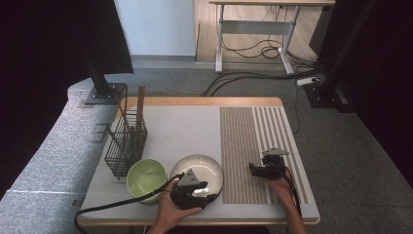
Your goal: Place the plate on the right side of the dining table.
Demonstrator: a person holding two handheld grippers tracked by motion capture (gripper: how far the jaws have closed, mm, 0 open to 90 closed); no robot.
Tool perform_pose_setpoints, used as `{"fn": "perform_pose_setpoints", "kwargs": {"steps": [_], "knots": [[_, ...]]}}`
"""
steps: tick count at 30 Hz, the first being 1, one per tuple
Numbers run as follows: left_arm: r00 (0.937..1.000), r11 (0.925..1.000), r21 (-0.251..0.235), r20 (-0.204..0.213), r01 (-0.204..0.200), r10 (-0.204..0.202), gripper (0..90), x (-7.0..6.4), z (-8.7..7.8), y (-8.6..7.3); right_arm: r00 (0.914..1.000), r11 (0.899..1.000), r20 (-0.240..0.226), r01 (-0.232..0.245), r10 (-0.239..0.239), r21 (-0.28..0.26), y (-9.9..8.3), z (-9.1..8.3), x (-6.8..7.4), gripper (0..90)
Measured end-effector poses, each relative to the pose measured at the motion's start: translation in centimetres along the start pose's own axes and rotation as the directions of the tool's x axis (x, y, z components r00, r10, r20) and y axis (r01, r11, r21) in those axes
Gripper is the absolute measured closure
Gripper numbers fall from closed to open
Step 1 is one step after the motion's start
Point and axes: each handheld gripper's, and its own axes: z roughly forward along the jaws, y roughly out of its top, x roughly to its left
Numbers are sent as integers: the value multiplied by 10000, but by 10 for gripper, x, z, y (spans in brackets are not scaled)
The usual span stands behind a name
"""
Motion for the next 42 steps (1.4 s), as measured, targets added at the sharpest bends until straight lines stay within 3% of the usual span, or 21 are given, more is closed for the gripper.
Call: {"fn": "perform_pose_setpoints", "kwargs": {"steps": [42], "knots": [[9997,9997,244,-255,16,-9,429,4,14,-9,10000,10000,13,19,-19,-6,0,0,0,170]]}}
